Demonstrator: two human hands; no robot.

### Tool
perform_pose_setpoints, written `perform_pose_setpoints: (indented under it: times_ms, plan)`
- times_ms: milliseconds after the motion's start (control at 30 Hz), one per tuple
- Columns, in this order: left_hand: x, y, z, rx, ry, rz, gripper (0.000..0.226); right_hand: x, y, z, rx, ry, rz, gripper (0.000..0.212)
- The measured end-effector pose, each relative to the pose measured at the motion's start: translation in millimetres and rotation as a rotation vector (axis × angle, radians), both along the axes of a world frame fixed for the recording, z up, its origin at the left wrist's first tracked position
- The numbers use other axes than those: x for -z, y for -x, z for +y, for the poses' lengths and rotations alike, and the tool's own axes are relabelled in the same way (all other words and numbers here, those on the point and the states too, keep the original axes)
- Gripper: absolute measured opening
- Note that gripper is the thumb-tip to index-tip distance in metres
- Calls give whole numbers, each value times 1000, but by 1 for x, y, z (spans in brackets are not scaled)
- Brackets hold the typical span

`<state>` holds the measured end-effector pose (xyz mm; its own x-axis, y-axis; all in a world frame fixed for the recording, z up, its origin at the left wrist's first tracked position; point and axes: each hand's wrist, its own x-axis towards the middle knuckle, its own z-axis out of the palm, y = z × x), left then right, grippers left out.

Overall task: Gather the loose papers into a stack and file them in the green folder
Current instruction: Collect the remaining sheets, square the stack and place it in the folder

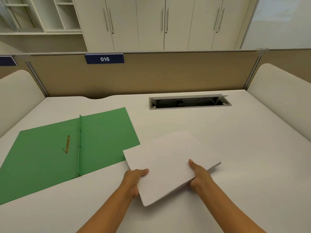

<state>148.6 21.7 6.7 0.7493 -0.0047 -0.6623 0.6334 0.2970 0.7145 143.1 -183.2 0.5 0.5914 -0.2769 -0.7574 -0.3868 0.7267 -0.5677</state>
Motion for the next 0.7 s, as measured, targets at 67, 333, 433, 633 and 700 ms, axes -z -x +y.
perform_pose_setpoints:
  times_ms: [67, 333, 433, 633, 700]
  plan:
    - [-4, -8, 11, 52, -72, 36, 11, -4, -3, -22, -16, 27, 10, 15]
    - [-8, -29, 51, 281, -233, 121, 12, -21, -6, -76, -607, 474, 104, 34]
    - [-7, -28, 41, 263, -211, 122, 21, -11, -12, -55, -682, 799, 116, 63]
    - [-7, -24, 36, 215, -179, 38, 19, -9, -11, -50, -614, 849, 36, 42]
    - [-14, -25, 33, 176, -179, -112, 26, -25, -10, -55, -559, 747, -111, 22]
